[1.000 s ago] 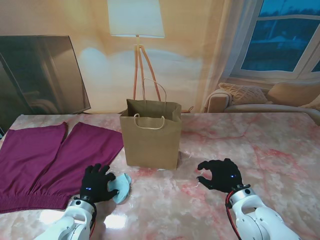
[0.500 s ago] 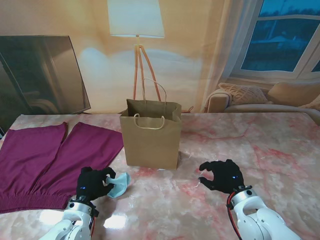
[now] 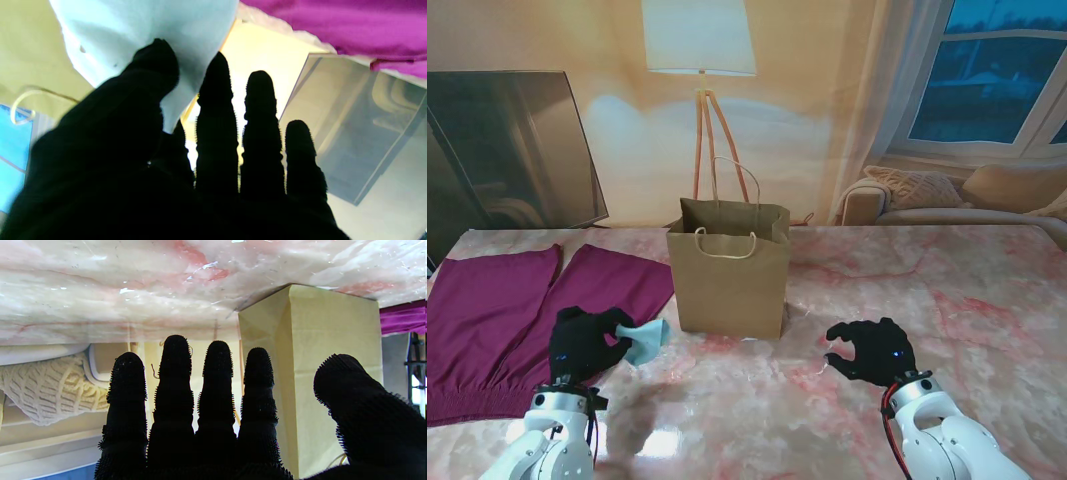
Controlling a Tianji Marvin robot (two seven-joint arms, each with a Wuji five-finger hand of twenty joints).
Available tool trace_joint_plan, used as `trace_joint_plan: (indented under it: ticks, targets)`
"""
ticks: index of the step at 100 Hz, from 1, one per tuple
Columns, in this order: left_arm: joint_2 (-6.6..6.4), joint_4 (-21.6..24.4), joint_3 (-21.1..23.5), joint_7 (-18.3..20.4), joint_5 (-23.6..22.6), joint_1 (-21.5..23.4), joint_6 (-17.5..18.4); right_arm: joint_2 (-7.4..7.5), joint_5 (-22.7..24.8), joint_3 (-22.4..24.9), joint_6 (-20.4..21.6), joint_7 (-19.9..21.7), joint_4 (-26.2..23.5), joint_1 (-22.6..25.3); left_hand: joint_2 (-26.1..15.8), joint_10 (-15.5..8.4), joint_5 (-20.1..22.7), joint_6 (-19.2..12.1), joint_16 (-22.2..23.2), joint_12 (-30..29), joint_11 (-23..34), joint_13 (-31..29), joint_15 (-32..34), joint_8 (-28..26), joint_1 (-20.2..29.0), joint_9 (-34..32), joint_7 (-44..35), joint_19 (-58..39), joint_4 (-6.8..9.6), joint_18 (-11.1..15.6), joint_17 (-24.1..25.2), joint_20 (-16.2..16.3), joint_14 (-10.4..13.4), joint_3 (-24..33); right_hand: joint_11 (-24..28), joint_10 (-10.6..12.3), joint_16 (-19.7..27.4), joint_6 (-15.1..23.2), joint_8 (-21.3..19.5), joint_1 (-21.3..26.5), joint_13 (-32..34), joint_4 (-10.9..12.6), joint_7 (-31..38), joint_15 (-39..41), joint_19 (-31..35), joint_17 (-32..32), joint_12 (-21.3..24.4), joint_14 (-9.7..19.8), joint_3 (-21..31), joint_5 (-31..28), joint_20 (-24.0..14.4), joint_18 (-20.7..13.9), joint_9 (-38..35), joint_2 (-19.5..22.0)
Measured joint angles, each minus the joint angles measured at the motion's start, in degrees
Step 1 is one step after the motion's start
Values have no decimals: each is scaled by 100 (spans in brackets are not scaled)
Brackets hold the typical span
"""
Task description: Fold the socks and the shorts into the kraft paper bag
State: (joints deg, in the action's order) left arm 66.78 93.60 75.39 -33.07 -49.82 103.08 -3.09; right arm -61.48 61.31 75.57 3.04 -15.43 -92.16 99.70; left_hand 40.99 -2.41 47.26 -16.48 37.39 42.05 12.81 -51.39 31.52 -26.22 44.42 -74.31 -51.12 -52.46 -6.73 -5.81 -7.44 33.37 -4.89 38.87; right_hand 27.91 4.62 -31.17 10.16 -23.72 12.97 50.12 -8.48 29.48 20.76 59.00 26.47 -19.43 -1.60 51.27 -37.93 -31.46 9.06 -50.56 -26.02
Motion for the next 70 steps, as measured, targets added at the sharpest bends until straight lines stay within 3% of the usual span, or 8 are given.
trace_joint_plan:
  ticks: [36,52,70]
  targets:
    - [17,1017,662,81,-354,-21,-491,-2,-24,17,-11,4,-46,19,0,38,59,103,109,11,191,53,10,30,0,0,88,-1,-1,-2,5,-65,-69,3,36,-1,-1,0,0,0,0,0,0,0,1,0,-1,0,0,-1,0,0,-2,0]
    - [8,1119,694,267,-370,-399,-605,-10,-46,14,-49,-105,-74,65,0,40,59,103,264,11,252,264,132,-41,-1,0,153,3,0,-286,81,-66,-142,3,36,-1,-1,0,0,0,0,0,0,1,1,0,-2,0,0,0,0,0,-2,0]
    - [-34,1104,496,302,-487,-978,-796,-11,-30,-53,-108,-63,-82,34,-59,43,59,103,269,141,321,558,119,-105,-2,3,246,172,0,-435,166,-66,-149,3,36,-1,-2,0,0,0,0,0,0,2,2,0,-3,0,0,0,0,0,-2,0]
